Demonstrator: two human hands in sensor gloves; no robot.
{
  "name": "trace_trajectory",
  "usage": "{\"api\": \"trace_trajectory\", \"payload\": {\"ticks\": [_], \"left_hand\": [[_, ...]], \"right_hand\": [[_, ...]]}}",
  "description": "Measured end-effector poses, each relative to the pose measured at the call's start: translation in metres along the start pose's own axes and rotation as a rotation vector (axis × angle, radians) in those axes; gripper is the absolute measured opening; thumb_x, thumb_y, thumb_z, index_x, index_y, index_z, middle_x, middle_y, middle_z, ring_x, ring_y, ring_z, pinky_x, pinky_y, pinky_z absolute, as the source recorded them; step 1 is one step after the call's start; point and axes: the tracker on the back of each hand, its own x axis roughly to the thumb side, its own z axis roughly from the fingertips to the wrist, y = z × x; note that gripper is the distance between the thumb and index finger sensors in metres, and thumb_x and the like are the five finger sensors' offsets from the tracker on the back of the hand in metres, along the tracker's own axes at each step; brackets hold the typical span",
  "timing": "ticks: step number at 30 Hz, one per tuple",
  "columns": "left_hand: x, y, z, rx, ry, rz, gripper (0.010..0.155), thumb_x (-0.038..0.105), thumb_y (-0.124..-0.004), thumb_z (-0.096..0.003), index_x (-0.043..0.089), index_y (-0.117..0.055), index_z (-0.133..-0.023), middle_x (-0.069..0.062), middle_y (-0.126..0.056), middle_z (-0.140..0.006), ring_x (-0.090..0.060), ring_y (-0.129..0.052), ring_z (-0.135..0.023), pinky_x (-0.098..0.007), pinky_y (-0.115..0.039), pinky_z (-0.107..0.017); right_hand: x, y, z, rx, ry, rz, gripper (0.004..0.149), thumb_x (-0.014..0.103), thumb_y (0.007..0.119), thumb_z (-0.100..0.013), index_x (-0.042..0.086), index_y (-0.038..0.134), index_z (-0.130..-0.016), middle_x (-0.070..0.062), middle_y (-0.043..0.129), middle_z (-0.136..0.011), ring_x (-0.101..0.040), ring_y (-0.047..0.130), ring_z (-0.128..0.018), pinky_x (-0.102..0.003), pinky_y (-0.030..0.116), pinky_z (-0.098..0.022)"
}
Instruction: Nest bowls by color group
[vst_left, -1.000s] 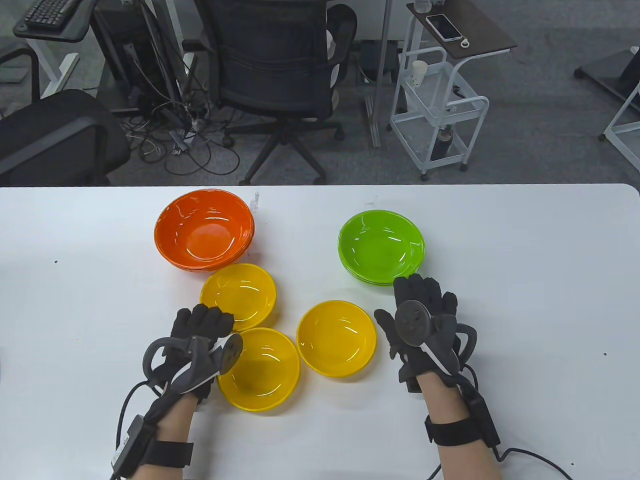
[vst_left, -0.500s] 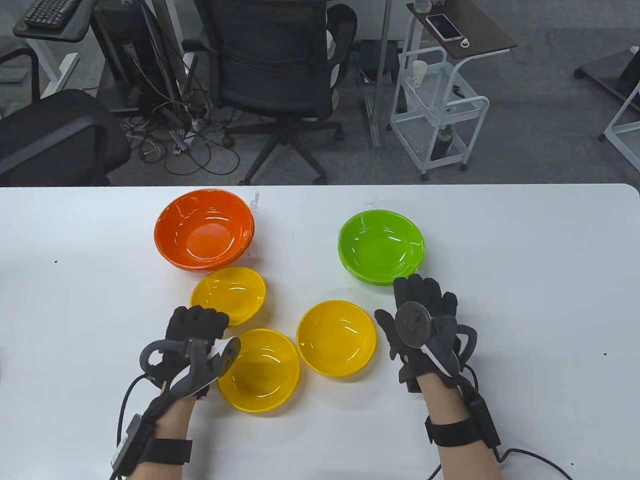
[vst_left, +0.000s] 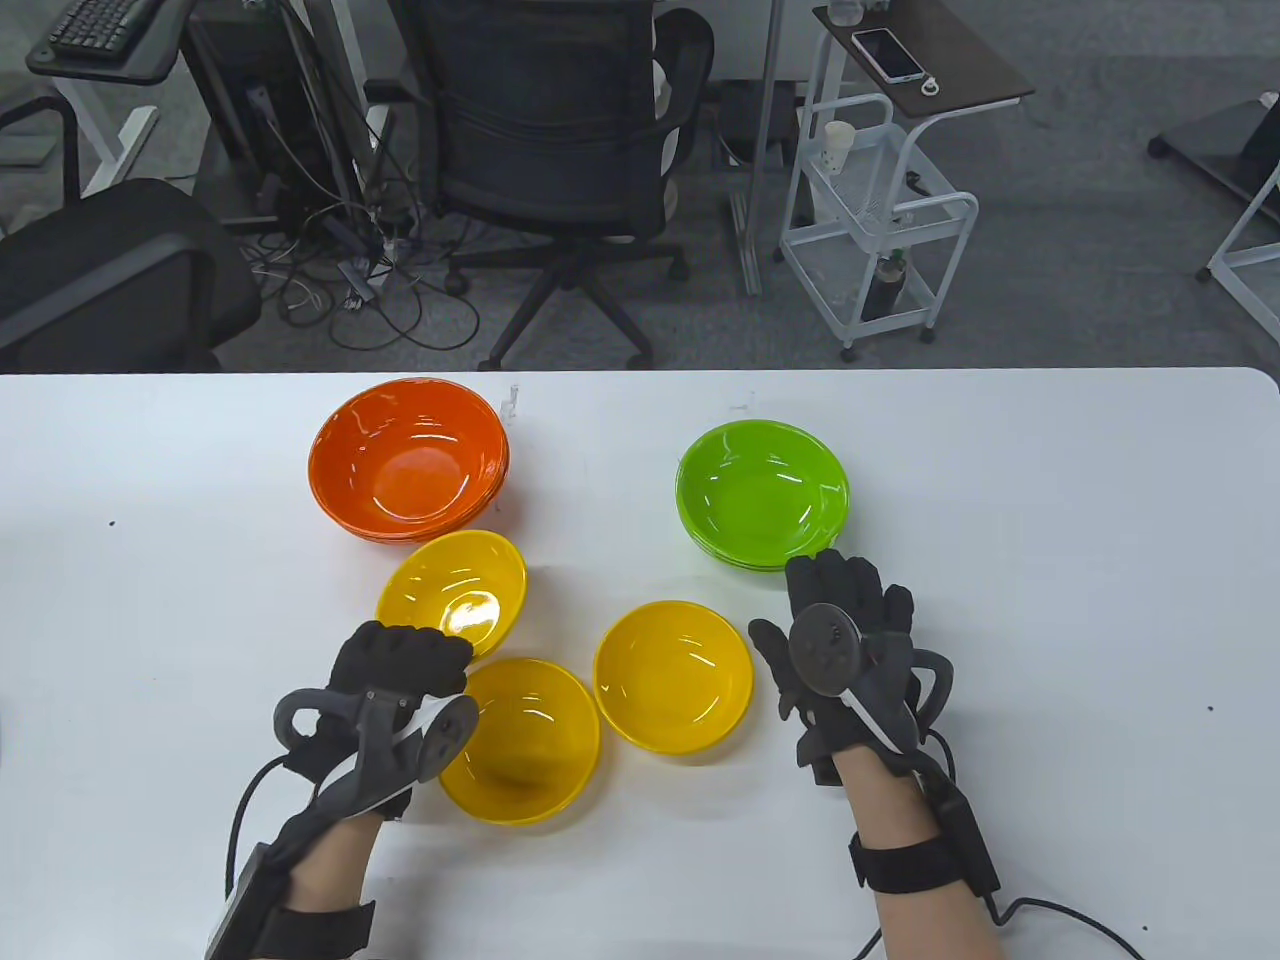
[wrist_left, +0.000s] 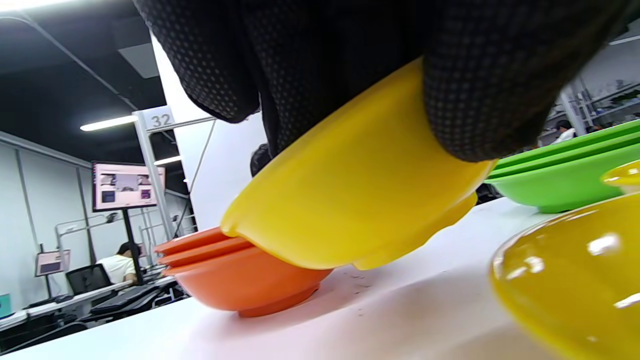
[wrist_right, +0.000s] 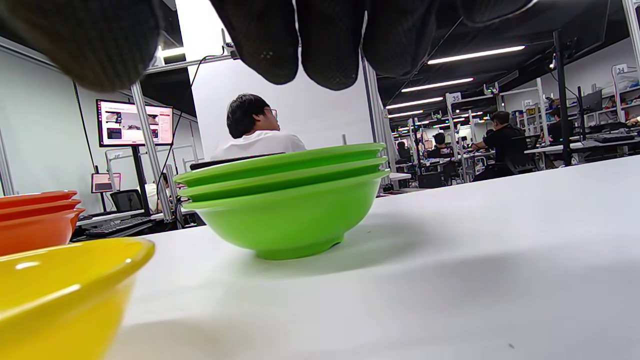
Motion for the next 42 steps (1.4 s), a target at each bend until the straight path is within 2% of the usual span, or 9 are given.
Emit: {"api": "trace_trajectory", "payload": {"ticks": [6,17,22,28,35,39,42], "left_hand": [[0.026,0.028,0.003,0.0,-0.126,0.008,0.035,0.053,-0.097,-0.0318,0.043,-0.094,-0.065,0.017,-0.109,-0.056,-0.007,-0.113,-0.055,-0.036,-0.087,-0.058],[0.077,0.057,0.013,-0.122,-0.309,-0.017,0.036,0.056,-0.097,-0.0304,0.039,-0.095,-0.062,0.017,-0.11,-0.046,-0.004,-0.117,-0.038,-0.03,-0.093,-0.046],[0.092,0.055,0.015,-0.223,-0.356,-0.035,0.037,0.057,-0.096,-0.0306,0.036,-0.094,-0.061,0.015,-0.109,-0.043,-0.004,-0.117,-0.033,-0.03,-0.094,-0.043],[0.102,0.051,0.016,-0.278,-0.388,-0.039,0.037,0.058,-0.095,-0.0303,0.034,-0.094,-0.058,0.015,-0.108,-0.038,-0.004,-0.116,-0.029,-0.029,-0.094,-0.042],[0.107,0.035,0.013,-0.36,-0.394,-0.062,0.036,0.059,-0.095,-0.0302,0.035,-0.095,-0.058,0.015,-0.109,-0.038,-0.004,-0.117,-0.03,-0.029,-0.094,-0.042],[0.106,0.028,0.012,-0.371,-0.379,-0.055,0.036,0.059,-0.094,-0.031,0.036,-0.095,-0.059,0.015,-0.11,-0.04,-0.004,-0.118,-0.032,-0.03,-0.094,-0.043],[0.103,0.023,0.01,-0.395,-0.364,-0.031,0.036,0.059,-0.089,-0.035,0.036,-0.097,-0.062,0.014,-0.111,-0.045,-0.006,-0.118,-0.037,-0.031,-0.093,-0.046]], "right_hand": [[0.0,0.0,0.0,0.007,0.003,0.005,0.074,0.062,0.075,-0.037,0.025,0.062,-0.1,-0.007,0.063,-0.107,-0.044,0.061,-0.101,-0.068,0.043,-0.068],[-0.002,0.0,0.0,0.012,0.012,0.0,0.073,0.062,0.074,-0.038,0.025,0.062,-0.1,-0.007,0.062,-0.107,-0.044,0.061,-0.101,-0.068,0.043,-0.068],[-0.002,0.0,0.0,0.009,0.01,-0.001,0.073,0.062,0.074,-0.038,0.025,0.062,-0.099,-0.007,0.062,-0.107,-0.044,0.061,-0.101,-0.068,0.043,-0.068],[-0.001,0.0,-0.001,0.002,0.007,-0.002,0.073,0.062,0.075,-0.038,0.025,0.063,-0.099,-0.007,0.063,-0.107,-0.044,0.061,-0.101,-0.068,0.043,-0.068],[0.002,0.0,0.0,-0.011,-0.008,-0.002,0.073,0.062,0.075,-0.038,0.025,0.063,-0.099,-0.007,0.064,-0.106,-0.044,0.064,-0.099,-0.067,0.046,-0.068],[0.005,0.0,0.002,-0.016,-0.021,-0.004,0.073,0.062,0.075,-0.037,0.024,0.063,-0.099,-0.008,0.065,-0.105,-0.044,0.068,-0.097,-0.065,0.051,-0.068],[0.008,0.0,0.003,-0.016,-0.028,-0.006,0.073,0.062,0.074,-0.037,0.024,0.064,-0.099,-0.008,0.067,-0.104,-0.043,0.072,-0.095,-0.063,0.055,-0.067]]}}
